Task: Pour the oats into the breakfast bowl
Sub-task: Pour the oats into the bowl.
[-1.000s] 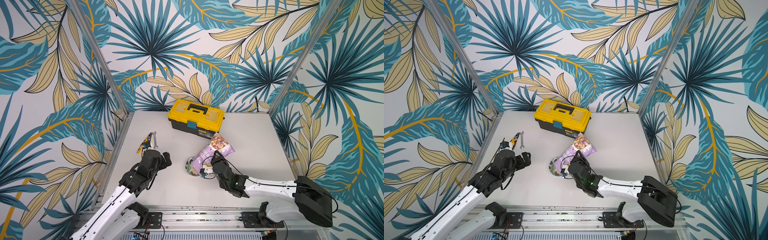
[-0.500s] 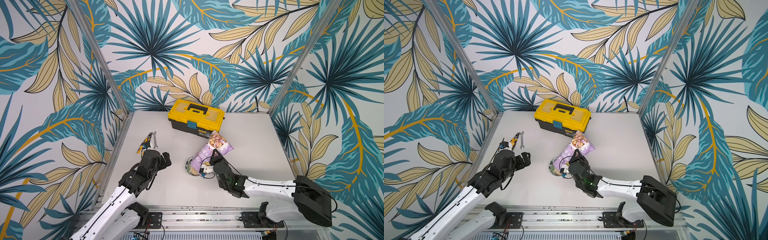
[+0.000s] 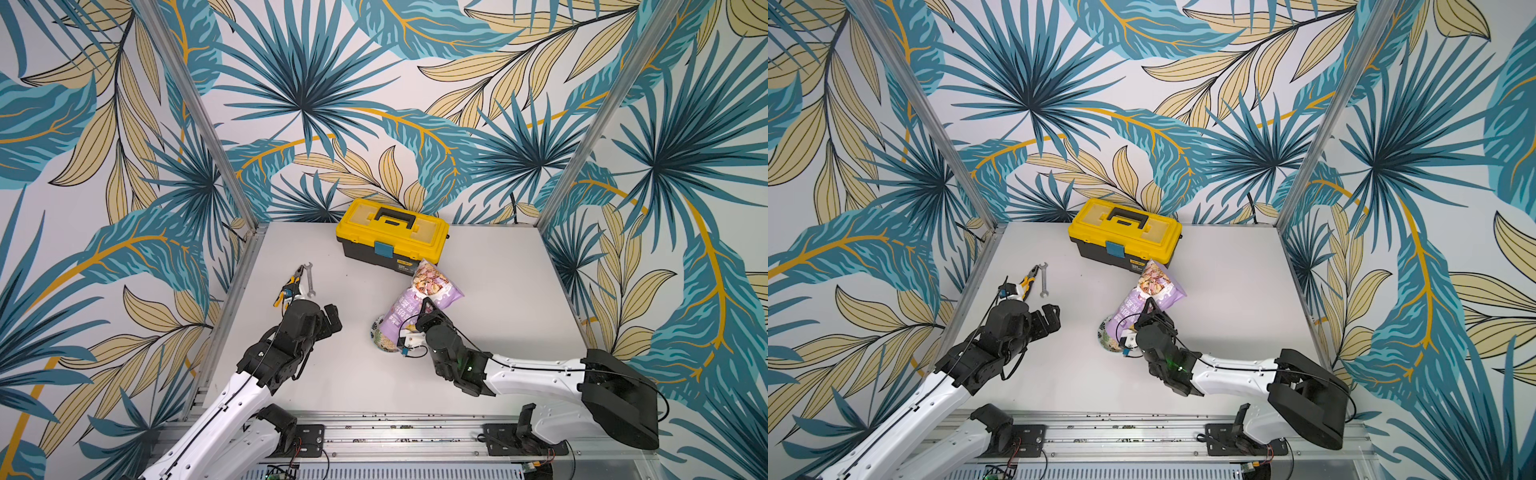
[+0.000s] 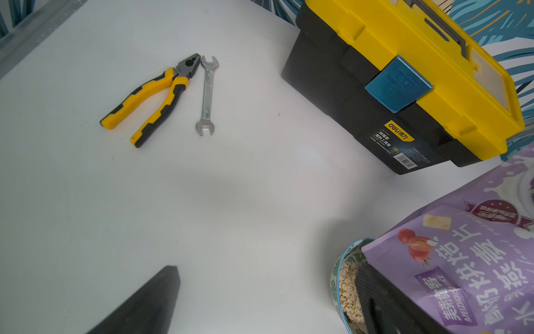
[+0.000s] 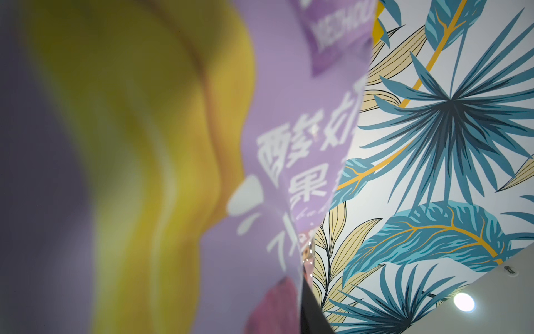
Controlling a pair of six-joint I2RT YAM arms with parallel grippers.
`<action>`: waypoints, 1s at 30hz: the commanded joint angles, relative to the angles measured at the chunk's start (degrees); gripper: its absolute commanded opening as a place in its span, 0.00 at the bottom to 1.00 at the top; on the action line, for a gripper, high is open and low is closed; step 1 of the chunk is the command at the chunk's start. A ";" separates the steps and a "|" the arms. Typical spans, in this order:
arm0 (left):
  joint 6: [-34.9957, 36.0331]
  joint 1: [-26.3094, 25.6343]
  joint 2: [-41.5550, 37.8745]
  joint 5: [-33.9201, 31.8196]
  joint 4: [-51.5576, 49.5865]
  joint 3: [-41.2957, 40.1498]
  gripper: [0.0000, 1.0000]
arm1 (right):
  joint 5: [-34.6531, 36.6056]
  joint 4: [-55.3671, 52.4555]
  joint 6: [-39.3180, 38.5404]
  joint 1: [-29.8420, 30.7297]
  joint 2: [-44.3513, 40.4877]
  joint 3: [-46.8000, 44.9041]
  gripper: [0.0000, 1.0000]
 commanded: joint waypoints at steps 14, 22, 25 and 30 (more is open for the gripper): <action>1.31 0.62 -0.44 -0.54 -0.58 -0.38 1.00 | -0.36 -1.90 0.87 0.39 -2.10 3.57 0.00; 1.66 0.69 -0.36 -0.47 -0.32 -0.07 1.00 | 0.81 -3.96 0.14 0.41 -1.21 6.04 0.00; 1.83 0.71 -0.30 -0.39 -0.45 0.06 1.00 | 0.87 -5.85 0.21 0.29 -1.37 7.27 0.00; 1.83 0.75 -0.30 -0.14 -0.67 0.10 1.00 | 0.51 -11.76 2.30 -0.73 -2.63 9.59 0.00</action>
